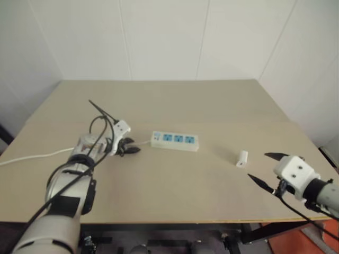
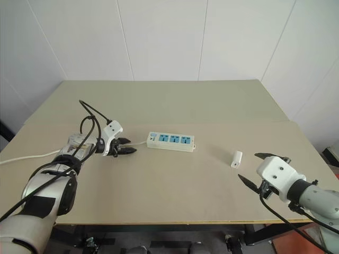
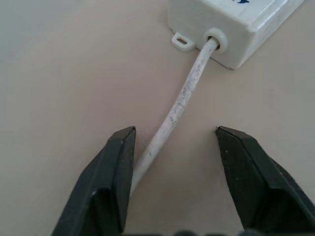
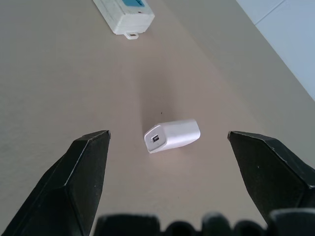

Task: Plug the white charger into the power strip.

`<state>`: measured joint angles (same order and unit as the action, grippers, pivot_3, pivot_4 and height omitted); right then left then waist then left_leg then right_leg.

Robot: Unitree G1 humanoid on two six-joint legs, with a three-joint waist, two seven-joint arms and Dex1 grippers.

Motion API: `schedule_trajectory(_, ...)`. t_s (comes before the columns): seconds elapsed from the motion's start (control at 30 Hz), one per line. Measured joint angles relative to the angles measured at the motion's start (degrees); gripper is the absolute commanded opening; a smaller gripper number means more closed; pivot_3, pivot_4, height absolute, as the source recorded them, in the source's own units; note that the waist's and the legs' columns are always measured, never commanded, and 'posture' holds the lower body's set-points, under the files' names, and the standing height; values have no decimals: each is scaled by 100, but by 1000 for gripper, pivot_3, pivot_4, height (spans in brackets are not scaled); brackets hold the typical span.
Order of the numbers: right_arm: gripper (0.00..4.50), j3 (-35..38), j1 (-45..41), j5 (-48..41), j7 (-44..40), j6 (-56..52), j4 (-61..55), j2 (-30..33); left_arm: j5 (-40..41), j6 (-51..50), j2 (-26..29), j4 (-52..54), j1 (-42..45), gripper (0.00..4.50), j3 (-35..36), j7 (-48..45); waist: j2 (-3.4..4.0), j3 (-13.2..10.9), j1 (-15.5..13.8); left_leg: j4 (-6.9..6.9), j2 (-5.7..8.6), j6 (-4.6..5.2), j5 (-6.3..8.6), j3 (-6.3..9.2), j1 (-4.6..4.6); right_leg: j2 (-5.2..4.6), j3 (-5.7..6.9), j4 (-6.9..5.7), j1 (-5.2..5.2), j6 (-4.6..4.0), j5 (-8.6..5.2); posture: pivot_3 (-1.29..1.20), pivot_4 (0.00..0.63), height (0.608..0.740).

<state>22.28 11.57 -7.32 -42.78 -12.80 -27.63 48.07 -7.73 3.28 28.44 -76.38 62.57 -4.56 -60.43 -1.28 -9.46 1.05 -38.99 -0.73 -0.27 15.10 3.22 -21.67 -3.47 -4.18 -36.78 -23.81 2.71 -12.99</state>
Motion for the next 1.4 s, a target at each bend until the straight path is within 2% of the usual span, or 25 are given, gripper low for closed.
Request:
schedule_trajectory(0.1,4500,-118,-111,63,39,-27,7,0,-90,-74,-7,7,34,980,-34,-93,0,1,8,0,0,0,0,-1,11,0,-1,0,9,0,0,0,150,740)
schedule_trajectory(0.2,4500,-136,-144,153,60,-29,13,0,-206,-52,-25,36,46,91,-152,-178,0,1,13,12,-1,1,1,-1,58,1,0,14,62,7,-5,0,150,740)
schedule_trajectory(0.27,4500,-148,-151,172,62,-29,34,-1,-256,-9,-17,42,47,27,-162,-208,-1,2,29,11,-1,0,1,-1,62,1,0,15,68,36,-23,0,150,740)
schedule_trajectory(0.43,4500,-269,-190,279,128,-29,124,-13,-229,102,-13,105,45,27,-97,-316,-2,2,21,12,-1,1,2,1,56,0,1,14,62,9,-8,0,150,740)
schedule_trajectory(0.53,4500,-336,-181,343,168,-28,122,-53,51,47,-70,377,-85,27,71,-841,-4,1,6,10,-1,1,2,1,39,-1,2,17,50,9,-7,0,150,740)
schedule_trajectory(0.6,4500,-352,-157,380,177,-27,120,-76,378,-82,-69,1074,-418,27,157,-1427,-3,1,-11,10,-2,1,2,3,33,-3,4,17,46,9,-7,0,150,740)
schedule_trajectory(0.7,4500,-371,-118,403,185,-20,148,-131,877,-922,5,3013,-1362,27,178,-1982,-1,-1,-2,10,-5,1,2,3,33,-3,2,14,44,7,-8,0,150,740)
schedule_trajectory(0.8,4500,-391,-107,440,206,-4,232,-164,1158,-2310,178,5402,-2498,27,164,-1735,1,-2,15,9,-9,0,2,2,38,-2,-1,10,44,5,-9,0,150,740)
schedule_trajectory(0.9,4500,-397,-80,481,233,19,266,-213,1252,-3363,332,7244,-3439,27,111,-1248,1,-2,12,10,-10,0,2,2,47,-2,-1,6,46,3,-10,0,150,740)
schedule_trajectory(1.03,4500,-424,-43,508,238,66,328,-242,1378,-4365,470,8618,-4170,27,104,-624,0,-2,-7,9,-9,0,2,0,53,-3,0,11,55,5,-11,0,150,740)
schedule_trajectory(1.13,4500,-467,-112,530,235,99,385,-242,1392,-4399,601,8826,-4416,776,32,-388,0,-2,-5,12,-10,0,2,-1,56,-2,0,13,55,4,-12,0,150,740)
schedule_trajectory(1.4,4500,-507,-231,591,200,152,479,-224,1533,-3306,1047,8292,-4189,3422,-102,-572,-1,-3,-6,15,-9,0,3,-3,54,-2,1,19,55,0,-13,0,150,740)
